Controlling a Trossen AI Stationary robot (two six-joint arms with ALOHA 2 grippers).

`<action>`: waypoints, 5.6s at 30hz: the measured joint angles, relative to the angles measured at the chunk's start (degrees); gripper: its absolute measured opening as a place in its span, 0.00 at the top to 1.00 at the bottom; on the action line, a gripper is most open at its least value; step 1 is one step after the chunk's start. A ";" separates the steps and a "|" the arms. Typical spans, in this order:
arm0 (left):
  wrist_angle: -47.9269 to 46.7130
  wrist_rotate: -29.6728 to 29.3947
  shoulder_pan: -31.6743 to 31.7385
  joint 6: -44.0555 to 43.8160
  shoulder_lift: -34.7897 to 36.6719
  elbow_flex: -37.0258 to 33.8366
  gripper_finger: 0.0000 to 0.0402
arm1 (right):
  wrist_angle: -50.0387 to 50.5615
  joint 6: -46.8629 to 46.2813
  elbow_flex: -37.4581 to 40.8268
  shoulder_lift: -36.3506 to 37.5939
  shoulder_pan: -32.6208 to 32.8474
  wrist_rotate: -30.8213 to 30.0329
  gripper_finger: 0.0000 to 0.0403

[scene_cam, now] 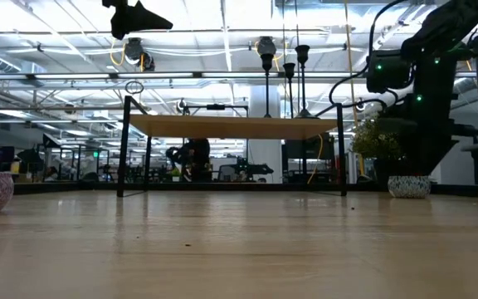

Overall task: Pick & Place candle stick holders
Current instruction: Put the blue patterned scented candle on the shelf

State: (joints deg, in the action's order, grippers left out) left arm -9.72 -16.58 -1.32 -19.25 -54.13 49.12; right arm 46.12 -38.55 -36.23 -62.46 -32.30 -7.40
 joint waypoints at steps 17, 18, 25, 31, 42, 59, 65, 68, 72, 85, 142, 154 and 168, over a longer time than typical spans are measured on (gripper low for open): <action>0.02 0.00 0.00 0.70 0.00 0.00 0.20 | -4.05 0.24 3.30 0.07 -0.73 3.00 0.85; 0.02 0.00 0.00 0.70 0.00 0.00 0.20 | -4.13 0.22 3.30 0.11 -0.73 3.02 0.86; 0.06 0.00 0.00 0.63 0.00 0.02 0.20 | -4.54 0.22 3.41 0.85 -0.73 3.02 0.93; 0.06 -0.02 0.33 0.65 0.00 0.02 0.20 | -5.22 0.38 3.41 0.92 -0.73 3.02 0.99; 0.25 0.00 0.74 -1.45 -0.04 0.02 0.21 | -4.80 2.79 3.27 1.20 -0.11 3.98 1.00; 16.75 7.86 -3.03 1.95 -12.87 0.04 0.21 | 3.15 -1.74 -14.12 6.72 22.18 9.17 1.00; 24.85 13.01 -3.30 4.20 -18.98 0.04 0.20 | 3.02 -3.99 -21.99 1.62 29.94 7.94 1.00; 28.68 16.38 -3.30 4.16 -22.09 0.04 0.20 | 3.09 -3.94 -25.25 -2.23 32.48 7.53 1.00; 30.81 18.94 -3.28 3.86 -25.75 0.69 0.20 | 2.99 -2.49 -29.10 -7.76 34.70 7.54 1.00; 30.51 26.08 -3.27 3.87 -34.67 7.56 0.20 | -3.54 1.67 -37.86 -17.23 38.75 8.65 1.00; 26.90 34.46 -0.94 -8.71 -47.17 18.38 0.01 | -9.03 0.20 -38.12 -17.42 41.26 2.17 1.00; 25.06 35.81 -0.83 -7.21 -47.17 18.38 0.02 | -11.29 0.87 -38.16 -21.35 40.64 4.62 1.00; 20.35 38.82 -1.03 -2.06 -47.17 18.38 0.02 | -12.87 0.24 -38.18 -20.26 40.10 4.61 1.00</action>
State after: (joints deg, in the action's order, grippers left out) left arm 10.64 22.24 -2.35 -21.31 -101.30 67.51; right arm 33.26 -38.30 -74.41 -82.72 7.79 -2.80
